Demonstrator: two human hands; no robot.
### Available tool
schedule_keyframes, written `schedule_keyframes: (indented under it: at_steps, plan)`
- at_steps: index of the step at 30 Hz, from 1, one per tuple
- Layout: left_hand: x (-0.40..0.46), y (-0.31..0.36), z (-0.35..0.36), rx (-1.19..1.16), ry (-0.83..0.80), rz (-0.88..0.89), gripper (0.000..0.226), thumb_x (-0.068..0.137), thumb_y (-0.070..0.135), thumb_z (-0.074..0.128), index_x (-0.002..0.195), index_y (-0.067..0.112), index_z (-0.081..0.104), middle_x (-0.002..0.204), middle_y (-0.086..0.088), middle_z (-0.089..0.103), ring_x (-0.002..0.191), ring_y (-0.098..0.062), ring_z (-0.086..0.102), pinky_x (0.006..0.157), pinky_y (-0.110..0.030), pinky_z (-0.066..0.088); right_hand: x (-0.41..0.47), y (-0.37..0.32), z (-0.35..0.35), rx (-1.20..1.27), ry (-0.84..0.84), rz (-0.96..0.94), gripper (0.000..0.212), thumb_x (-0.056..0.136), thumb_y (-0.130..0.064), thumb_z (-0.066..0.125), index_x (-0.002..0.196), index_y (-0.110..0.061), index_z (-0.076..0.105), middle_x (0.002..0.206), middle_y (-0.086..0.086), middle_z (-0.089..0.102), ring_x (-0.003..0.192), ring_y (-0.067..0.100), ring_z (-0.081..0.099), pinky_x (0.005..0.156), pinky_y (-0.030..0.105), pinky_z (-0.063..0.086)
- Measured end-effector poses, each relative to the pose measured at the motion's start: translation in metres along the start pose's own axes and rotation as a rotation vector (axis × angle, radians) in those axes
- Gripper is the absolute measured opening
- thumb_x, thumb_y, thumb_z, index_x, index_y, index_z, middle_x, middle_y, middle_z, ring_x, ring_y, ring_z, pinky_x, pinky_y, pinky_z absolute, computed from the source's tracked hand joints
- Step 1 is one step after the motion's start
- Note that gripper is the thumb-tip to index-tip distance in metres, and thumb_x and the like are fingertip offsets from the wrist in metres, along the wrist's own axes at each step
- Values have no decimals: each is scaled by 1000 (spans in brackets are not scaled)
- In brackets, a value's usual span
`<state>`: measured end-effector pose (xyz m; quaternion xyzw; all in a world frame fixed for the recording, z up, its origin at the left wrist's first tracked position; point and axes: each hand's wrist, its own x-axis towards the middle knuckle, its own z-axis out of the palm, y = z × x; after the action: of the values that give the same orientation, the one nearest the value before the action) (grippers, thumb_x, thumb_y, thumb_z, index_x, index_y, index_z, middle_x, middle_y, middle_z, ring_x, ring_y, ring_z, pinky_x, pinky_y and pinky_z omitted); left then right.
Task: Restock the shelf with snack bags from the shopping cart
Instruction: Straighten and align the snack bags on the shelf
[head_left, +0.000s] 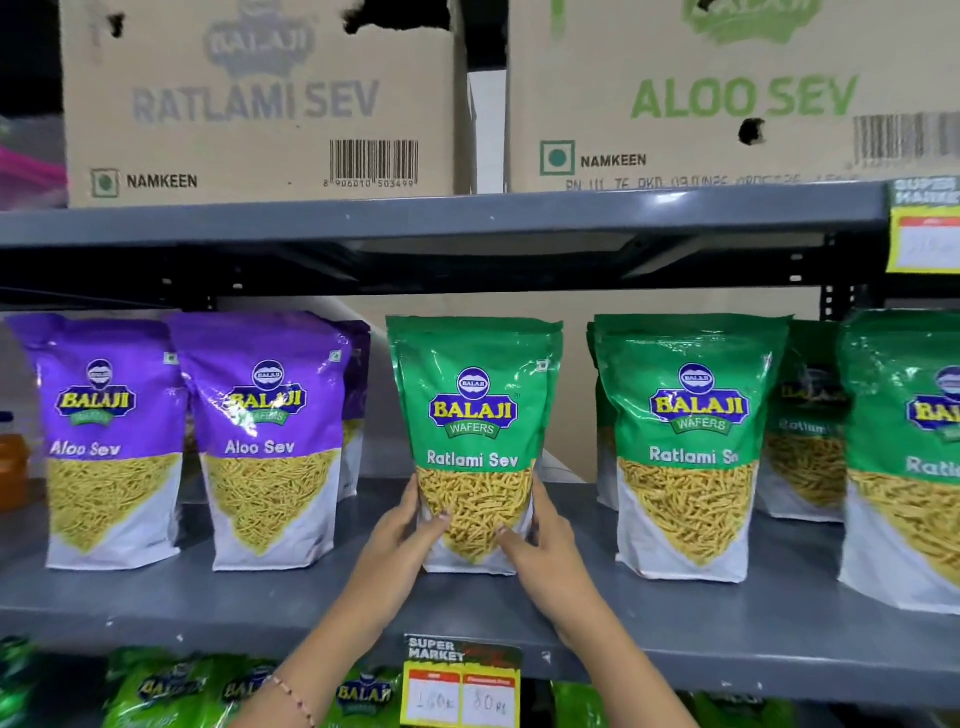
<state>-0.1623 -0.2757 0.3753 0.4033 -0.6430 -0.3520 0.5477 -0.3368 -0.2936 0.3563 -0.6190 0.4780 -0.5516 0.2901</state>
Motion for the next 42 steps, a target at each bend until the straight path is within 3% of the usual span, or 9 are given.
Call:
schedule_keyframes:
  at_steps: [3,7,21,25,28,32,36,39,42]
  plan:
    - [1,-2,4,102,3,22,51,86,45,62,119,73,36,123,12,54,117,1,49,102,-28,36,4,7,-2,40,61,-8,76,76,-37,60,140,-60,25,133,4,54,124,19,52,106,49,45]
    - [3,-5,6,145,-5,33,61,89,35,62,131,64,30,119,1,50,107,0,53,82,-10,34,6,9,0,47,98,-25,72,80,-32,58,141,-56,26,138,-8,55,132,24,44,108,53,40]
    - [4,-9,4,174,-56,-7,69,85,35,65,115,77,19,114,32,39,109,-4,61,78,-8,36,11,16,-1,110,136,28,66,89,-9,62,143,-32,32,138,9,45,123,23,47,110,53,40]
    - [1,-12,3,164,-64,30,72,80,41,67,124,75,22,130,30,44,121,-5,55,100,-26,44,8,13,-1,140,130,27,63,88,-11,65,140,-28,35,136,9,53,126,25,51,106,53,44]
    - [-8,-11,-4,45,147,66,65,85,25,68,141,38,38,136,18,52,125,-7,52,106,-28,42,-3,0,-3,203,256,-61,53,85,-1,66,127,-27,46,128,6,58,120,23,56,101,40,49]
    - [-20,-5,-60,-17,650,239,23,88,8,61,100,28,64,92,1,68,80,-8,66,67,-5,46,-42,-32,20,248,440,-324,40,87,10,58,99,-28,61,105,-3,68,98,9,64,80,10,50]
    - [-9,-26,-147,51,785,115,25,74,33,65,97,26,57,105,-10,60,95,-28,61,82,-32,51,-38,-54,89,146,112,-383,37,83,8,64,95,-27,63,98,-9,68,96,9,65,79,12,51]
    - [0,-41,-181,119,632,-10,34,80,22,74,105,19,52,103,-3,58,107,-33,59,93,-41,46,-6,-58,146,134,-122,-155,44,81,-3,72,118,-18,53,124,3,58,121,21,56,100,28,46]
    - [4,-45,-190,155,432,-47,25,87,26,67,107,27,52,107,9,60,111,-18,57,93,-32,40,16,-54,181,104,-251,45,66,82,-20,74,137,-18,38,132,1,52,124,19,53,99,32,44]
